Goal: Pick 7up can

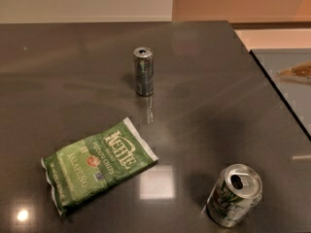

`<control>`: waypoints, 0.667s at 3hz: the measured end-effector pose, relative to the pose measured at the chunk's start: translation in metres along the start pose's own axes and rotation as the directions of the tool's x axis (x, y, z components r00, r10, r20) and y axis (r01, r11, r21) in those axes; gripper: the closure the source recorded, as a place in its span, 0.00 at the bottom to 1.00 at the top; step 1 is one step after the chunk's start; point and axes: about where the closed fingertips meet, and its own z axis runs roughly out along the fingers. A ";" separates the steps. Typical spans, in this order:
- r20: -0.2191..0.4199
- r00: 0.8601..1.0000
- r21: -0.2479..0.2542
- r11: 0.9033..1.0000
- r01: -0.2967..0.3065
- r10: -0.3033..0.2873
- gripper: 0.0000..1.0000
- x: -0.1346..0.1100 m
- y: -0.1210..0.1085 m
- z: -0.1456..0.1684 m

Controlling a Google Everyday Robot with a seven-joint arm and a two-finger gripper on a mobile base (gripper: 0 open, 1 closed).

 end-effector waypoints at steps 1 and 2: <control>0.065 0.998 -0.042 0.999 0.029 -0.026 0.00 -0.004 0.031 0.013; 0.125 0.991 -0.087 0.995 0.055 -0.043 0.00 -0.008 0.056 0.033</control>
Offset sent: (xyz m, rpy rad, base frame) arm -0.0881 0.0378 -0.0620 0.1887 0.1385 0.1655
